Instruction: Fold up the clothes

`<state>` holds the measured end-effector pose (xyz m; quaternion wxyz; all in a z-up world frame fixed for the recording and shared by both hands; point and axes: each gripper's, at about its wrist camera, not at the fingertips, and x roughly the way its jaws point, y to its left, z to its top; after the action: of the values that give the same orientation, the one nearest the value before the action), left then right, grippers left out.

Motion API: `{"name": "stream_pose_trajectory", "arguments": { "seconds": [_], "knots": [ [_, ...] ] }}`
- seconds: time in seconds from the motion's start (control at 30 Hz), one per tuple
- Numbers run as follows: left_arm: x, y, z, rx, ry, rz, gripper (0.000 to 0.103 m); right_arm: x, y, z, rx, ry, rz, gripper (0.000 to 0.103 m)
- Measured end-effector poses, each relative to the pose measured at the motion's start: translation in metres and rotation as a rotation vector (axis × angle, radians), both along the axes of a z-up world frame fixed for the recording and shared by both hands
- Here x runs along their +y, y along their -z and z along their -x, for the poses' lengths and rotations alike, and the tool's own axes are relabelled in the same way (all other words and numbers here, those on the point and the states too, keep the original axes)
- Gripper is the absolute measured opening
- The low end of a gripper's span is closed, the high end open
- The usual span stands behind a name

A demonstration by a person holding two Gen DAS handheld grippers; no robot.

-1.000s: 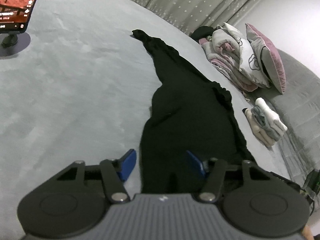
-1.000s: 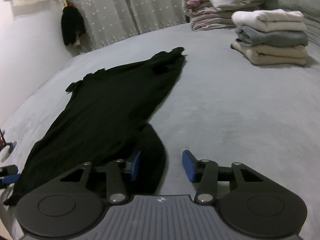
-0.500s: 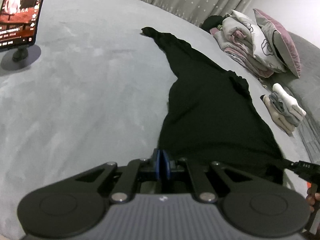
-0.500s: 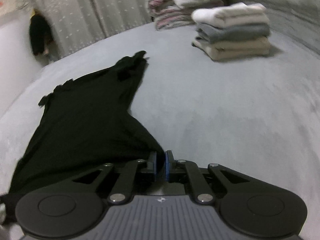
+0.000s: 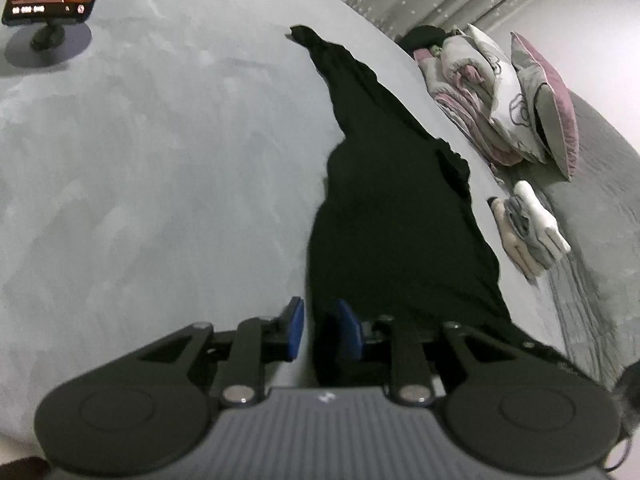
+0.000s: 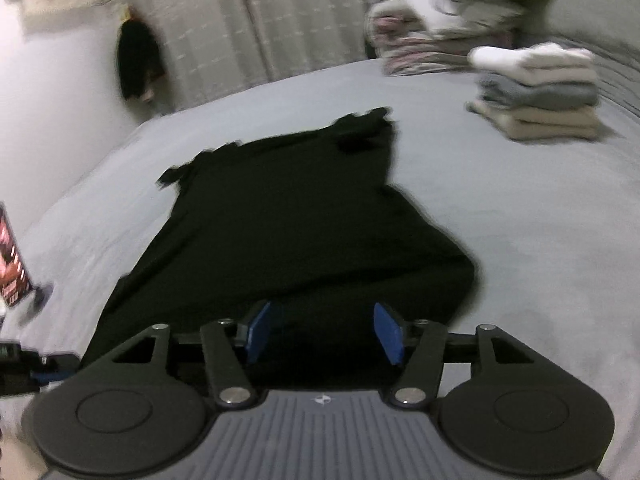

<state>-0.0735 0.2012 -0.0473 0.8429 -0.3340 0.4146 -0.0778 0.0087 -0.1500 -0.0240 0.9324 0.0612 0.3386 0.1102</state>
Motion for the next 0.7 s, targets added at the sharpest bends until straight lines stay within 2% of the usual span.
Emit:
{"name": "stream_pose_trajectory", "arguments": {
  "seconds": [0.1, 0.17, 0.2, 0.23, 0.33, 0.47, 0.7],
  "knots": [
    [-0.002, 0.005, 0.001, 0.015, 0.045, 0.030, 0.022, 0.018, 0.012, -0.001, -0.018, 0.009, 0.088, 0.057],
    [-0.005, 0.005, 0.003, 0.016, 0.071, 0.020, 0.021, 0.015, 0.016, -0.004, -0.032, 0.054, 0.120, 0.038],
    [-0.007, 0.005, 0.004, 0.014, 0.083, 0.011, 0.020, 0.011, 0.018, -0.004, -0.032, 0.077, 0.121, 0.016],
    [-0.009, 0.005, 0.005, 0.012, 0.095, 0.002, 0.019, 0.003, 0.018, -0.005, -0.022, 0.101, 0.105, 0.009],
    [-0.012, 0.004, 0.008, 0.021, 0.123, -0.027, 0.005, -0.025, 0.012, 0.005, -0.025, 0.187, 0.047, 0.009],
    [-0.011, -0.004, 0.016, 0.001, 0.148, -0.024, 0.005, -0.061, -0.002, 0.030, -0.063, 0.285, -0.008, 0.008],
    [0.008, -0.033, 0.040, -0.130, 0.172, 0.070, 0.004, -0.114, -0.019, 0.071, -0.069, 0.398, -0.181, 0.007]
  ]
}}
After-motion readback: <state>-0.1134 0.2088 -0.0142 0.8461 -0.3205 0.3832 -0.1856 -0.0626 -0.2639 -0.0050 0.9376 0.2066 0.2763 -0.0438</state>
